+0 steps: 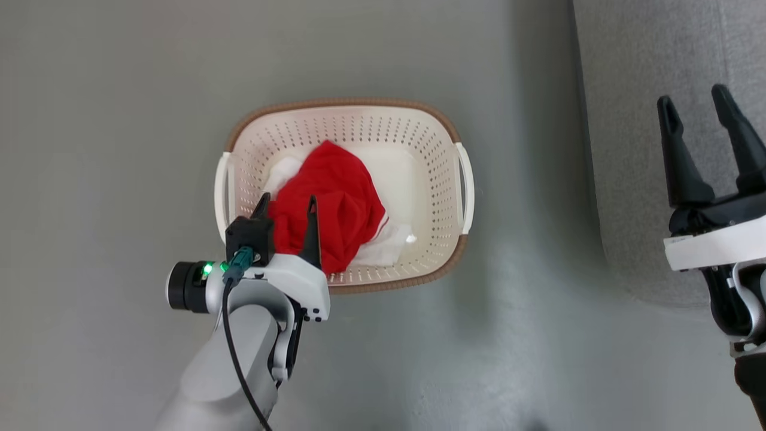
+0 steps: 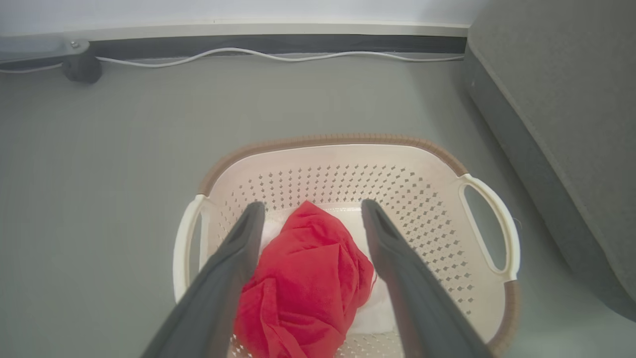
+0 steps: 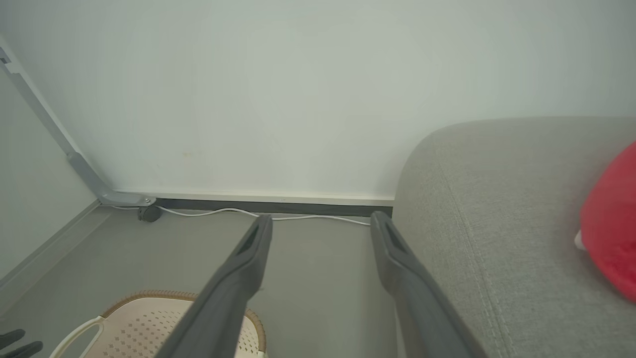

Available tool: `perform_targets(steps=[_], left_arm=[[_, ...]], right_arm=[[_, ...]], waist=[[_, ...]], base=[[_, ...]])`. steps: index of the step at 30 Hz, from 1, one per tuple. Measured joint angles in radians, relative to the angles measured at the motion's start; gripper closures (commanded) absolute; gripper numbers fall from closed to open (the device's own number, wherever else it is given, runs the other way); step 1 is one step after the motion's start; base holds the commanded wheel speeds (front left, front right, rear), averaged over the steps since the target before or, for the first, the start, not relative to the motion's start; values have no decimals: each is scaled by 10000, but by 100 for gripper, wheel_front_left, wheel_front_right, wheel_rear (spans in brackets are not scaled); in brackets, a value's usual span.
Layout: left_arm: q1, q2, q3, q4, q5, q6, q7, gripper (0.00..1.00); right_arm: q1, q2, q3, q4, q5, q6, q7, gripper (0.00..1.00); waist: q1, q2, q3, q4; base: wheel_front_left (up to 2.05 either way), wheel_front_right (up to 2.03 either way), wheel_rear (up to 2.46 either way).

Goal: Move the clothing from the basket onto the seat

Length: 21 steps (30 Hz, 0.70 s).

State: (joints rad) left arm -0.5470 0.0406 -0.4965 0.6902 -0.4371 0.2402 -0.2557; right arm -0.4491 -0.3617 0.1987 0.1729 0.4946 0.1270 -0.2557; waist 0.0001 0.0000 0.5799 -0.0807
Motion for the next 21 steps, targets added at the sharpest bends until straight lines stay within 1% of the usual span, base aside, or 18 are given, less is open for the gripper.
perform_targets(steps=[7,11,12,16,21], left_arm=[[-1161,-8,-679,1028,-495,19,0,0],[-1827,-4,-943,1728,-635,17,0,0],[-2183,-8,-1081,2075,-677,15,0,0],[-2671,-8,-1319,2663,-788,-4,0,0],[-3347,-8,-1753,3710,-1327,-15,46,0]], right_arm=[[-713,10,-245,-723,86,0,-2,0],[-1057,52,-268,-1139,159,0,-2,0],[-1193,52,-268,-1294,201,0,-2,0],[-1365,58,-240,-1406,242,0,-2,0],[-1558,81,-215,-1563,247,0,-2,0]], waist=[[0,0,1080,-246],[0,0,1691,-421],[0,0,1981,-511],[-1,0,2375,-645],[-1,0,2883,-866]], base=[[0,0,0],[0,0,0],[0,0,0],[0,0,0],[0,0,0]])
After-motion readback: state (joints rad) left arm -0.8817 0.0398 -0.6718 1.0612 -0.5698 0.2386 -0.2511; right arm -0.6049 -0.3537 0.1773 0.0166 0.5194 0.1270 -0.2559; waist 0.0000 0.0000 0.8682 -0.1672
